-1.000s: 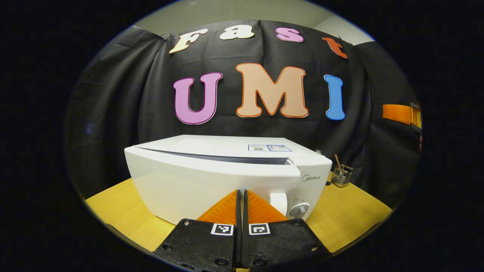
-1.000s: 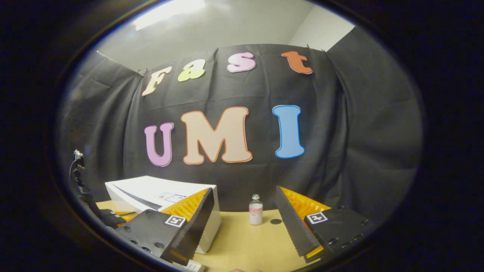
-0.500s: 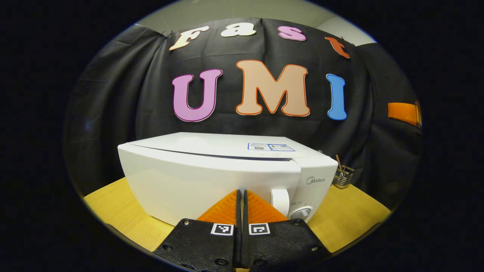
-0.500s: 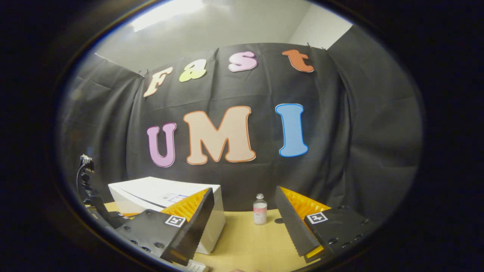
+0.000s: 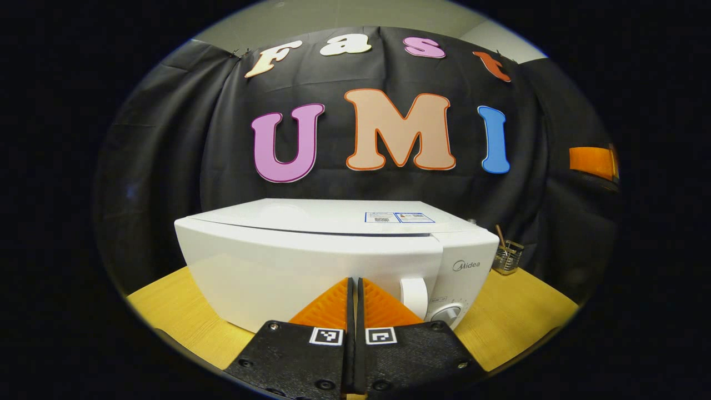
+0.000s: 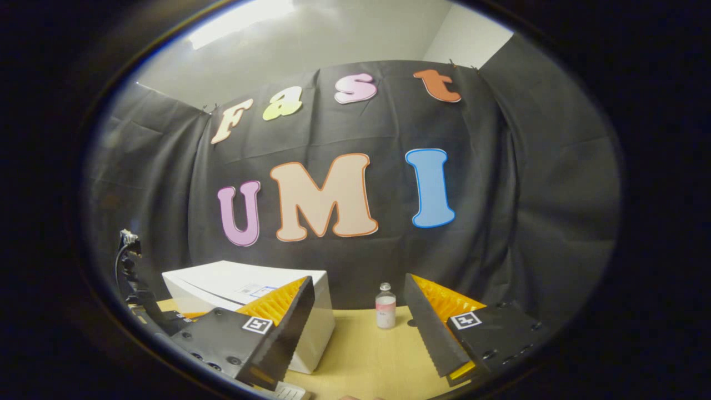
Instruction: Open the microwave oven with the left hand, put the food in, and close the microwave oven.
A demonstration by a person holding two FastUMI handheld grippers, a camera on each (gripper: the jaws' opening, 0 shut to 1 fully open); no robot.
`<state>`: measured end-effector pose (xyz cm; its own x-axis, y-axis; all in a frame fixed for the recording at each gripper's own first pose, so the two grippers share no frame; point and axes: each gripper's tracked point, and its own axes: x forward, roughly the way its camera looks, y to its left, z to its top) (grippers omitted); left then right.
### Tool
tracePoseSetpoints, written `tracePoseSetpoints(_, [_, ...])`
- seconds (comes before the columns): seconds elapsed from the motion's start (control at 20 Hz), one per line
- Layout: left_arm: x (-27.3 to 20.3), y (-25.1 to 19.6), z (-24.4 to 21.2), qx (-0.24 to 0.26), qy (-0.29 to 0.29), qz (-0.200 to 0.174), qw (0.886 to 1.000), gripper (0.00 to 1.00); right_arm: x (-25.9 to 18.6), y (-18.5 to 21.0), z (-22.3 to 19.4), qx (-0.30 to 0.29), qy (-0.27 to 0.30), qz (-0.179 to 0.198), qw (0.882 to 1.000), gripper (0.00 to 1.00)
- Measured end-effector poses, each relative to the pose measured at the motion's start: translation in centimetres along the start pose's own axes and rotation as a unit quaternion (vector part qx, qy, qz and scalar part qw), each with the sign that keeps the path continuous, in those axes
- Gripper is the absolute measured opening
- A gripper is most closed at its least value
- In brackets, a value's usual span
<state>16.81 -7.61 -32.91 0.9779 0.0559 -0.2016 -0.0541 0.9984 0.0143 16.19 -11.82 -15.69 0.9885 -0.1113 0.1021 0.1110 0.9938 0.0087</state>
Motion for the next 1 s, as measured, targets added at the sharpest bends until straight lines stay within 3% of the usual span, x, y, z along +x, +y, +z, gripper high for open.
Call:
tracePoseSetpoints(0.45, [-0.1, -0.1, -0.1, -0.001, -0.002, -0.003, 1.0, 0.01, -0.1, 0.2, 0.0, -0.003, 0.001, 0.001, 1.0, 0.92])
tracePoseSetpoints(0.5, [0.0, -0.1, -0.1, 0.0, -0.002, -0.003, 1.0, 0.01, -0.2, 0.5, 0.0, -0.004, 0.001, 0.005, 1.0, 0.99])
tracePoseSetpoints(0.75, [1.0, -0.1, 0.2, 0.018, -0.014, -0.005, 1.0, 0.01, -0.2, 1.7, -0.3, -0.011, 0.003, 0.018, 1.0, 0.99])
tracePoseSetpoints(0.8, [0.6, -0.1, -0.5, 0.016, 0.011, 0.002, 1.0, 0.0, -0.3, 1.9, -0.3, -0.014, 0.004, 0.019, 1.0, 0.99])
tracePoseSetpoints(0.85, [0.8, 0.0, 0.3, 0.029, -0.012, 0.001, 1.0, 0.01, -0.4, 2.2, -0.5, -0.018, 0.004, 0.021, 1.0, 0.99])
tracePoseSetpoints(1.0, [1.2, -0.2, 0.2, 0.03, -0.013, -0.003, 0.999, 0.01, -0.5, 2.6, -0.2, -0.024, 0.0, 0.023, 0.999, 0.99])
